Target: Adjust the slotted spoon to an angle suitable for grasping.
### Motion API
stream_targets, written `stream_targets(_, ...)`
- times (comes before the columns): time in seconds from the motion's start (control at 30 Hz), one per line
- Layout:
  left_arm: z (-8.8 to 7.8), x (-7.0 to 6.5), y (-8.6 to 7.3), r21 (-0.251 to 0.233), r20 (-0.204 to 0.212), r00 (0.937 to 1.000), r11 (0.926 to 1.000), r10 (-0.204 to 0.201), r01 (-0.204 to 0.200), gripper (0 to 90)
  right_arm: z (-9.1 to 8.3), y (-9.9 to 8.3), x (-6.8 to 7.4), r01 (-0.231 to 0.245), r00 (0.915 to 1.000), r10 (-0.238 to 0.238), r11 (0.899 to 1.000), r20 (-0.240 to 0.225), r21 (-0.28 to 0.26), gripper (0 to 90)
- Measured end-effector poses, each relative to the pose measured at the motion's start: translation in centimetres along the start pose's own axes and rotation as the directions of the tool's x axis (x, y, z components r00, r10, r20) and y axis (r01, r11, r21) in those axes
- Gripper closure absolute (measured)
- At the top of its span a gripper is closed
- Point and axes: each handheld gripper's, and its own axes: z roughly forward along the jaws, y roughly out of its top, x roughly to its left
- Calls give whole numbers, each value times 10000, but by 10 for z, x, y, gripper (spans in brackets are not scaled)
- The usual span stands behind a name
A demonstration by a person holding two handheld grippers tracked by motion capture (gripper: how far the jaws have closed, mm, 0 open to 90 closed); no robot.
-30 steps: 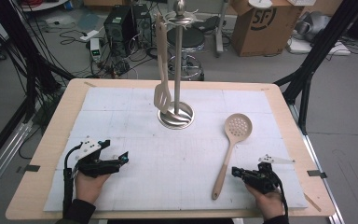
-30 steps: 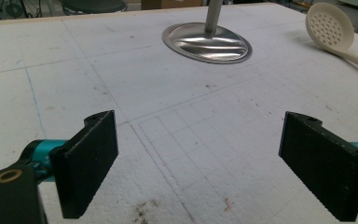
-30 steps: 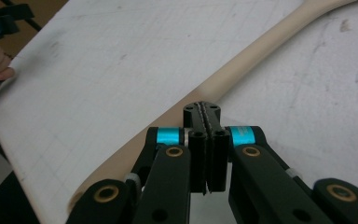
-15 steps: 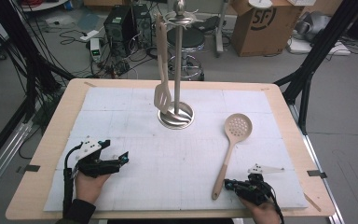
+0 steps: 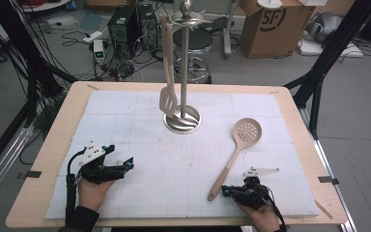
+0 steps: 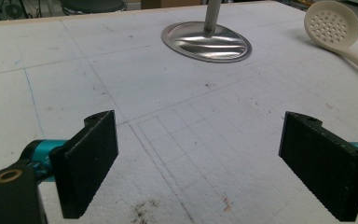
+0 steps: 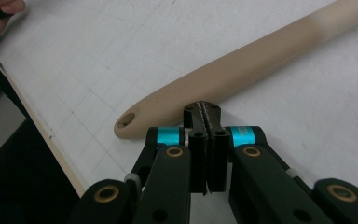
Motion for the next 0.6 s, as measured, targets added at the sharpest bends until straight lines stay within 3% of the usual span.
stream_targets(0.23, -1, 1, 1, -57, -5, 10000, 10000, 1, -1, 123, 22, 22, 9, 311, 9995, -307, 9986, -99, 427, 900)
stream_targets(0.6, -1, 0, 1, -77, 19, 10000, 10000, 20, -20, 123, 47, 41, 8, 403, 9987, -396, 9990, -319, 218, 900)
